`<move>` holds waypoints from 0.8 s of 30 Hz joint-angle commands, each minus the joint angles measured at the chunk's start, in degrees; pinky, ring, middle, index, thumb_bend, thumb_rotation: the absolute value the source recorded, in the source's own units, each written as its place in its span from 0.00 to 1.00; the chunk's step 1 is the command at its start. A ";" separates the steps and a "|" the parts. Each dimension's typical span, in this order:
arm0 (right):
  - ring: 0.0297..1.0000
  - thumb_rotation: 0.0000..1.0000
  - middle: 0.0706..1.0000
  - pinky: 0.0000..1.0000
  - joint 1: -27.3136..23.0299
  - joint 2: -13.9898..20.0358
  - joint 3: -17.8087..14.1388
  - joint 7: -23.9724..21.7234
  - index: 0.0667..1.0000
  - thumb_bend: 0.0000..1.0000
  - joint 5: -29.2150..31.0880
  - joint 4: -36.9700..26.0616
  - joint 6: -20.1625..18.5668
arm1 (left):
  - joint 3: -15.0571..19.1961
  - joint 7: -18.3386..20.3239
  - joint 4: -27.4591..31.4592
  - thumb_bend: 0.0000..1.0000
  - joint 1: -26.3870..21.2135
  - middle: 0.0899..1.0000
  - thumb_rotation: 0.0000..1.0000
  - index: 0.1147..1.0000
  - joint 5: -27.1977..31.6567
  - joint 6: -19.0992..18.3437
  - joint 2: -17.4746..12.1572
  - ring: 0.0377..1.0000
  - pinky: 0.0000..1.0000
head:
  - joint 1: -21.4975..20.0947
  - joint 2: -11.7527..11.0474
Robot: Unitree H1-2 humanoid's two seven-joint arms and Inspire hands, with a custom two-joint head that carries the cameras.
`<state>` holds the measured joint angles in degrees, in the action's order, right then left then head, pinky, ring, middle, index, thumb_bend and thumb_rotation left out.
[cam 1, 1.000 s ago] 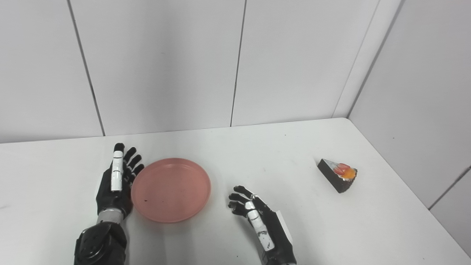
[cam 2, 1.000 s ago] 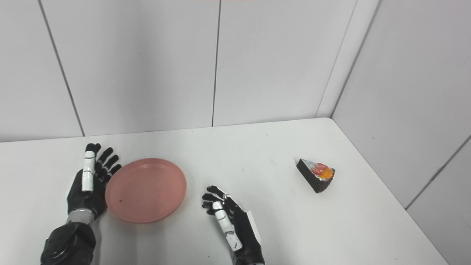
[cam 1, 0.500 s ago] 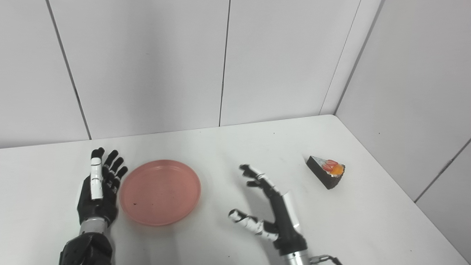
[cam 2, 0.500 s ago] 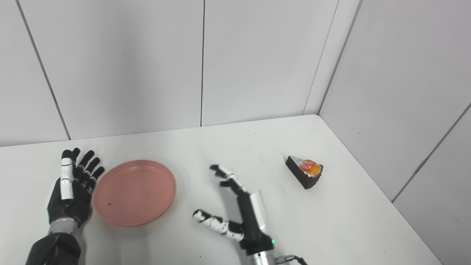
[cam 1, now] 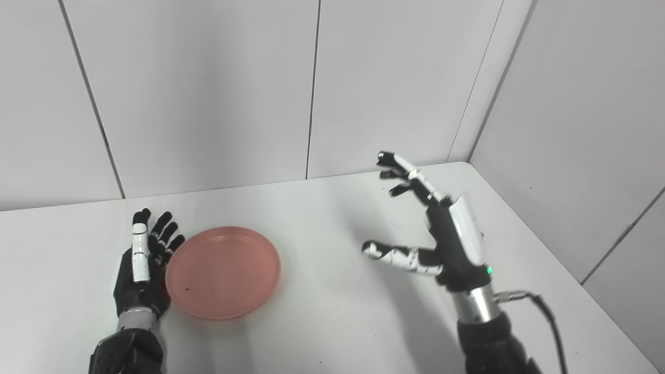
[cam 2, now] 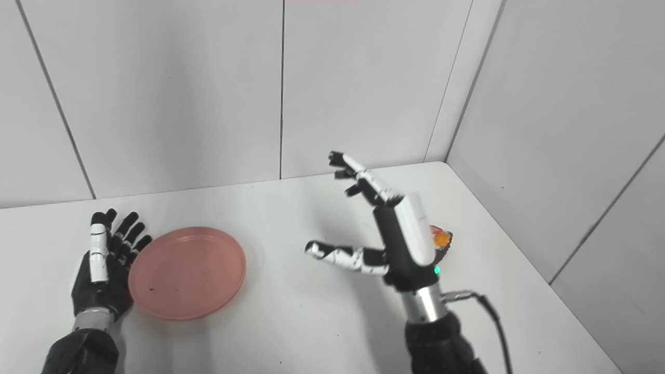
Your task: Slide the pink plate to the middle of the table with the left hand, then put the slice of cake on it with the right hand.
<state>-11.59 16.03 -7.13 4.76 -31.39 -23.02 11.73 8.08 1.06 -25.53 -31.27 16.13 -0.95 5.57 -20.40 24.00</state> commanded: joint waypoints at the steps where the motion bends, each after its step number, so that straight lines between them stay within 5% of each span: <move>1: 0.73 0.79 0.79 0.57 -1.35 3.11 -2.04 -0.12 0.79 0.86 -1.45 -0.80 -0.77 | -0.85 -0.45 -1.78 0.63 0.22 0.91 0.84 1.00 -1.33 0.06 0.88 0.91 0.86 | 0.06 0.00; 5: 0.73 0.82 0.79 0.59 -2.78 7.01 -4.12 -1.56 0.80 0.85 -4.69 -0.06 -2.89 | -2.28 0.06 -3.11 0.67 0.17 0.91 0.81 1.00 -3.13 2.27 0.39 0.91 0.86 | 0.74 -0.09; 13: 0.72 0.73 0.77 0.60 -6.05 7.86 -2.45 -12.15 0.78 0.79 -16.87 -1.16 -20.16 | -3.34 0.66 -3.02 0.68 0.56 0.88 0.80 1.00 -4.01 2.88 -0.24 0.90 0.87 | 0.07 -0.51; 24: 0.75 0.77 0.78 0.61 -10.42 13.51 0.73 -19.03 0.78 0.81 -21.64 5.96 -24.81 | -3.51 0.62 -4.57 0.69 -0.15 0.87 0.79 1.00 -4.02 3.24 0.20 0.89 0.85 | 0.32 -0.72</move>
<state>-19.76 26.98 -6.38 -13.54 -52.53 -16.66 -12.09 4.65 1.78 -28.39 -31.49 12.43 3.01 5.22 -20.13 23.21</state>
